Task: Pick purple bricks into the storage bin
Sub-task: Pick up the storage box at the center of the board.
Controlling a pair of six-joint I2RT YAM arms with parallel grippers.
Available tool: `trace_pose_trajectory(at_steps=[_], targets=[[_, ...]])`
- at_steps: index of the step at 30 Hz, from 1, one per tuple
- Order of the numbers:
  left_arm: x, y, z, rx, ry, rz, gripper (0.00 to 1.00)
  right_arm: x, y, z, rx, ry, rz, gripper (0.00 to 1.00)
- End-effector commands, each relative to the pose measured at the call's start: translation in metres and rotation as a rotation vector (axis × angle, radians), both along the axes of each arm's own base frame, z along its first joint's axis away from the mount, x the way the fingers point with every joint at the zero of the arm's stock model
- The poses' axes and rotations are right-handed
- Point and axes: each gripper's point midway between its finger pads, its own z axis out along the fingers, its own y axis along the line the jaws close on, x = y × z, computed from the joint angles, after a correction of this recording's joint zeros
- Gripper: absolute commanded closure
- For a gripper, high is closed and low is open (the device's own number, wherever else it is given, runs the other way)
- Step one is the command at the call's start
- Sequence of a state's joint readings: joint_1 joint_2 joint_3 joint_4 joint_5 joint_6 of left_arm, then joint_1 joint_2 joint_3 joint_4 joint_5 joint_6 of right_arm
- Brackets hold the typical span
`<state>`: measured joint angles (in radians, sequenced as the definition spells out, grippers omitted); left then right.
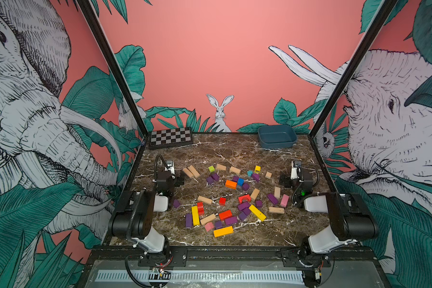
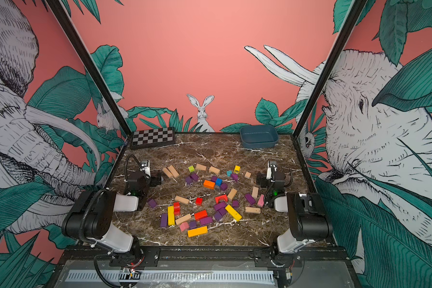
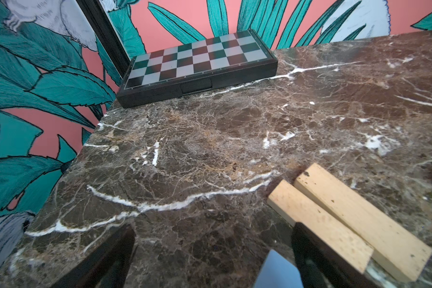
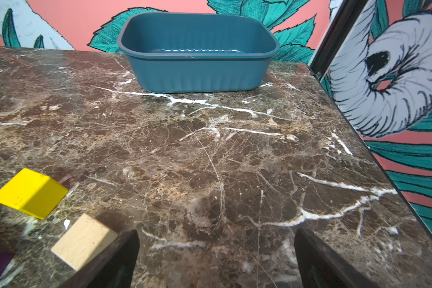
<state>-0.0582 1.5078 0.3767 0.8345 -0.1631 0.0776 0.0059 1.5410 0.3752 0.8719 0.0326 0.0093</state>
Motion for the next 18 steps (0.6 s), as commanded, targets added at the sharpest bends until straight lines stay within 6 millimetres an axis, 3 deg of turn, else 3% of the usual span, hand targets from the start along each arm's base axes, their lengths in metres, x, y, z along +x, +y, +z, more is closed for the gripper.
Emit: trace_pose_trajectory(at_steps=[1, 4, 8, 14, 18], targets=[[-0.013, 0.01, 0.049, 0.004, -0.04, 0.053, 0.01, -0.013, -0.019, 0.045, -0.003, -0.146, -0.116, 0.01], [-0.029, -0.007, 0.077, -0.032, -0.077, -0.035, 0.01, -0.023, -0.031, 0.075, 0.042, -0.07, -0.203, 0.01], [-0.055, -0.033, 0.092, -0.122, -0.12, -0.141, 0.01, -0.002, -0.02, 0.122, 0.084, -0.037, -0.147, 0.01], [-0.099, -0.097, 0.102, -0.053, -0.13, -0.387, 0.01, 0.069, 0.001, 0.137, 0.238, 0.14, -0.094, 0.01], [-0.123, -0.12, 0.104, -0.095, -0.13, -0.526, 0.01, 0.127, 0.009, 0.133, 0.342, 0.205, -0.108, 0.01]])
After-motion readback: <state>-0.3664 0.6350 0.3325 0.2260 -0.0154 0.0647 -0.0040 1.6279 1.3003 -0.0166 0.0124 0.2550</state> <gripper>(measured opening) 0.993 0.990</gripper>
